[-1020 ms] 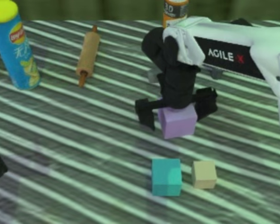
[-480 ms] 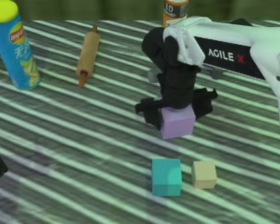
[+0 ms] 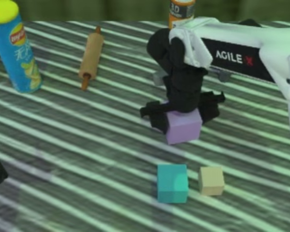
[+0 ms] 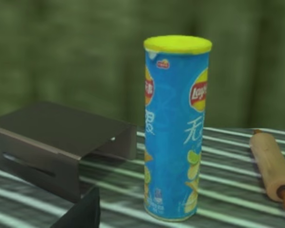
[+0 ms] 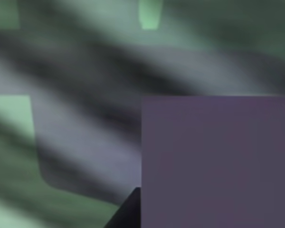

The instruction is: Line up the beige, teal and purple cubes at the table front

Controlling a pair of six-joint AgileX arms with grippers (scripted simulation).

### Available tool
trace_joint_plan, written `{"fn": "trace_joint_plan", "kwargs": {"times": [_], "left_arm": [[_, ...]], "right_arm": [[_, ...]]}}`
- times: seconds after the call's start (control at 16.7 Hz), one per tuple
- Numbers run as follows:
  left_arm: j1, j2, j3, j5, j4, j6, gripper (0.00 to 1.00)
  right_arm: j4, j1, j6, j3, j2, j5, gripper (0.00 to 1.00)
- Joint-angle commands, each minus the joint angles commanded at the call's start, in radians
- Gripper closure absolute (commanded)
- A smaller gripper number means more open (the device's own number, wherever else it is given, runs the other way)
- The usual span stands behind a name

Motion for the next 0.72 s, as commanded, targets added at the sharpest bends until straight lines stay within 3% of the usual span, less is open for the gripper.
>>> {"fn": "trace_joint_plan", "kwargs": {"times": [0.72], "left_arm": [[0.0, 0.0, 0.0, 0.0, 0.0, 0.0, 0.0]], "right_arm": [[-0.07, 0.005, -0.001, 0.054, -0.016, 0.0, 1.0]]}}
